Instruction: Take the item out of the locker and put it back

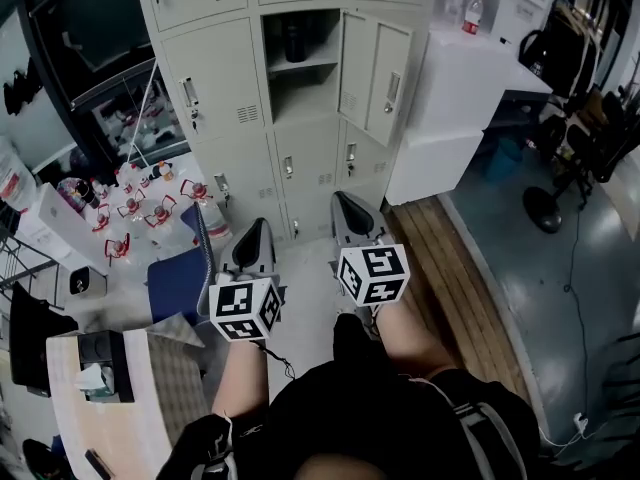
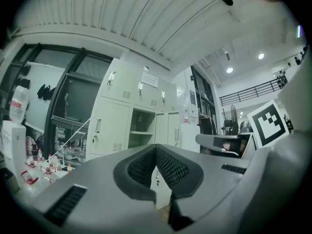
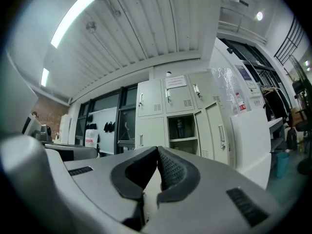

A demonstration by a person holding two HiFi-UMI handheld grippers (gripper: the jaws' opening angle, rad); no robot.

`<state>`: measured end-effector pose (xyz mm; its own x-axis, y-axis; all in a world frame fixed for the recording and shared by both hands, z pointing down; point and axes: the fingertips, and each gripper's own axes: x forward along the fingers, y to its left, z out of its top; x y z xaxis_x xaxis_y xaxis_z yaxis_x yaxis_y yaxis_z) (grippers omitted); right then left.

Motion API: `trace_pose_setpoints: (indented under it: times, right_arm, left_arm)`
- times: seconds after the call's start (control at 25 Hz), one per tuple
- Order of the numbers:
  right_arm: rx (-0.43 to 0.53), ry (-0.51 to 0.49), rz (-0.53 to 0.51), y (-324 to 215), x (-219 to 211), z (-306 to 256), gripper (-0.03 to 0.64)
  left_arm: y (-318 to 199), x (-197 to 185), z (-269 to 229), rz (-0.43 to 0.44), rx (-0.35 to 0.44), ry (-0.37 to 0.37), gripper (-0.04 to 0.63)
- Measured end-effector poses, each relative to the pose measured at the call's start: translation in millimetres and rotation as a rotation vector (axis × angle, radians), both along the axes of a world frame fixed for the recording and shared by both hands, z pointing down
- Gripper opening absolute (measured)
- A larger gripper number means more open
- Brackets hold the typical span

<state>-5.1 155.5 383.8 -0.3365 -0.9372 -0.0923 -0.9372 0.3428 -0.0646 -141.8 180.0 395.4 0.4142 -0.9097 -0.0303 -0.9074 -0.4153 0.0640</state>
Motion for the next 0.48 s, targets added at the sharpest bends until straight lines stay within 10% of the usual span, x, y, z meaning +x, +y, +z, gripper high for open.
trace_pose_setpoints:
  times: [0.48]
  right_arm:
    - [0.008, -0.007, -0.046, -194, 17, 1, 0.015]
  left_arm:
    - [-184, 17, -4, -0.053, 0.015, -0.026, 0.012]
